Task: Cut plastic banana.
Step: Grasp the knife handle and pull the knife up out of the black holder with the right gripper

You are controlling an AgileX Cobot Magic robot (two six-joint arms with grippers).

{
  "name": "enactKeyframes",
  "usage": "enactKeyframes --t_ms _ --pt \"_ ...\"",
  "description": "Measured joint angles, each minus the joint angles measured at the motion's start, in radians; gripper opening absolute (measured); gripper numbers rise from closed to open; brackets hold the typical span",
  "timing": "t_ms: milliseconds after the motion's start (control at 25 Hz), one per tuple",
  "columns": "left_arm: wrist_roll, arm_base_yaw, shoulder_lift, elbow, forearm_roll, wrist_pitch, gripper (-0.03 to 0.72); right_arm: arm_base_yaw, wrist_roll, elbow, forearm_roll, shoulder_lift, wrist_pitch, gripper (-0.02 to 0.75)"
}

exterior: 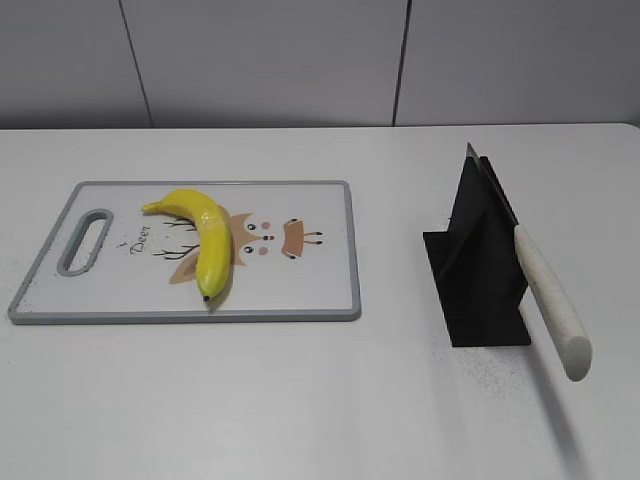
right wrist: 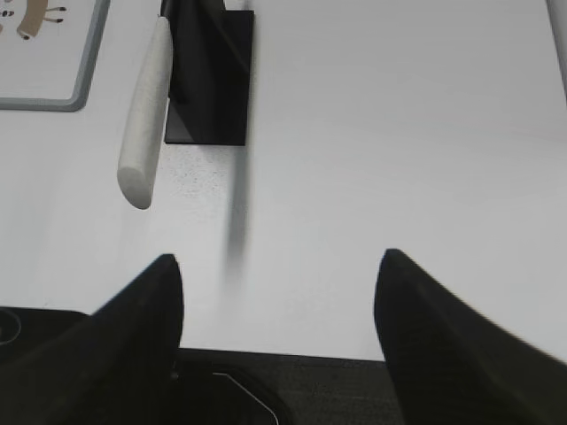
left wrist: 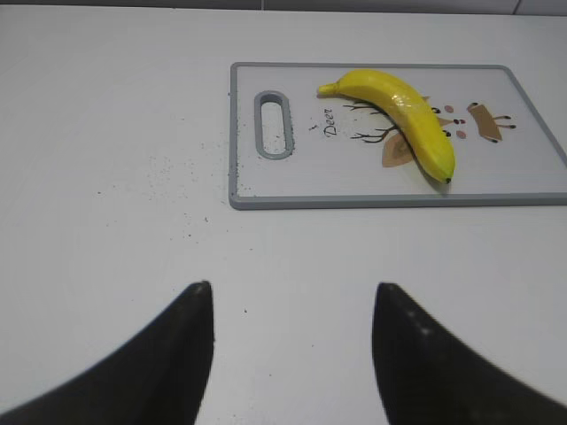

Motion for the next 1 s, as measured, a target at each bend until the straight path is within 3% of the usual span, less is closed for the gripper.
enactKeyframes --t_ms 280,560,800,1000 --pt "0.000 0.000 0.000 0.000 0.000 0.000 0.557 0.142 0.021 -0.027 0.010 0.255 0.001 0.507" --pt "0.000 0.000 0.000 0.000 0.000 0.000 0.557 0.169 0.025 -0.143 0.102 0.527 0.002 0.493" --pt "0.000 0.000 0.000 0.000 0.001 0.000 0.557 0.178 0.033 -0.285 0.117 0.741 0.002 0.488" --pt "0.000 0.000 0.000 0.000 0.001 0.000 0.557 0.282 0.098 -0.333 0.109 0.845 0.000 0.487"
